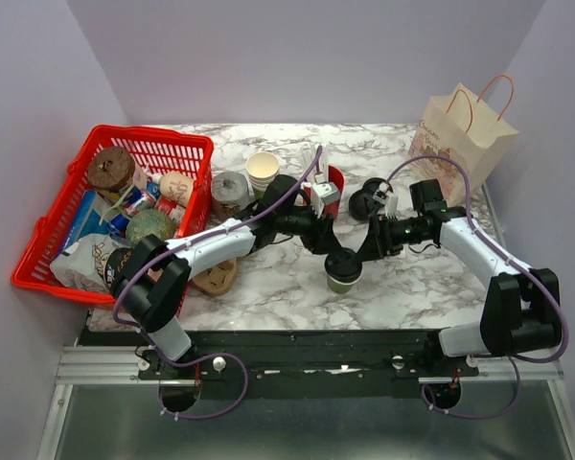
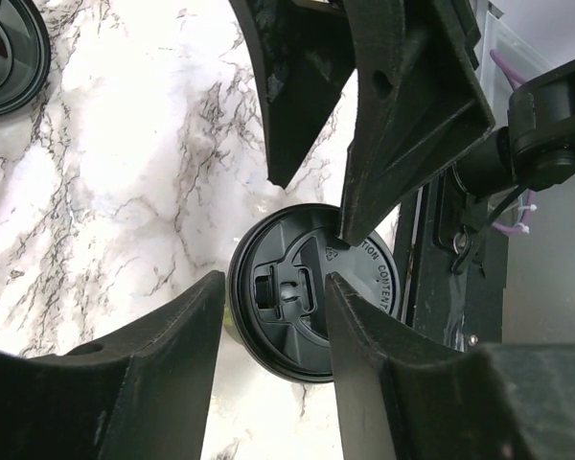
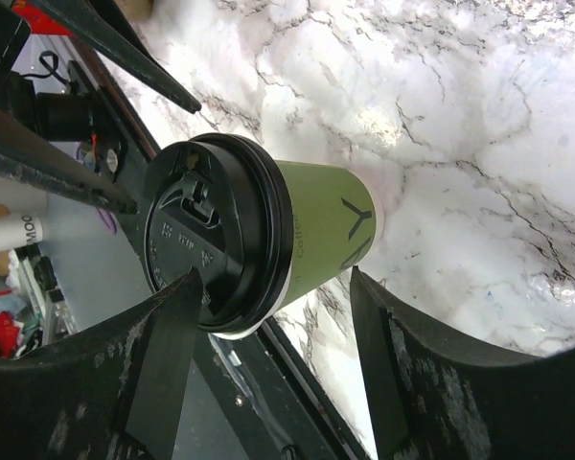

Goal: Pack the takeout coffee

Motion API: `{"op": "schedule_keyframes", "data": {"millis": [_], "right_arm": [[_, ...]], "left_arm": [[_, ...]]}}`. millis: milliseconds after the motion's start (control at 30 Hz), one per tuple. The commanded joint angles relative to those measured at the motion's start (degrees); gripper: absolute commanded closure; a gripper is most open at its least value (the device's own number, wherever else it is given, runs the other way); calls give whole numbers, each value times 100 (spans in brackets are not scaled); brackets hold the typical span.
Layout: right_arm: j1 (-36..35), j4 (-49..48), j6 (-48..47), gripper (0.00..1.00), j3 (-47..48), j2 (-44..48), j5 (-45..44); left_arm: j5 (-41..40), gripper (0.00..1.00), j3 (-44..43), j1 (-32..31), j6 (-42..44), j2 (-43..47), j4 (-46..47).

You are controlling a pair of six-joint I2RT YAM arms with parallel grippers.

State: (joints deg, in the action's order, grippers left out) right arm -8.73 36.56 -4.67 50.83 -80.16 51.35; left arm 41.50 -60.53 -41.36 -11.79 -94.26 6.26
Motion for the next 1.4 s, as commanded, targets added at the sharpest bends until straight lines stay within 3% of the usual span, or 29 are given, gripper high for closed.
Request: {"op": "schedule_keyframes", "data": {"millis": [0,800,967,1067,1267,1367], "right_arm": [[-50,97,-175,29,-55,194,-143],[-58,326,-316,25,94,115,173],[-50,317,-237,24,182,62,209],[-50,492,-263,17,270,79,182],[-50,1202,-1043,13,541,106,261],[-50,1939,-2176,11,831,-104,252]], "left_arm": [[7,48,6,-3,-7,74,85],[482,52,16,-276,177,13,33],[-139,41,-301,-258,476,101,-327],[-475,36,-442,-153,406,30,-477],[-529,33,-424,6,230,-119,-424],[-248,33,-302,6,55,-163,-240]]}}
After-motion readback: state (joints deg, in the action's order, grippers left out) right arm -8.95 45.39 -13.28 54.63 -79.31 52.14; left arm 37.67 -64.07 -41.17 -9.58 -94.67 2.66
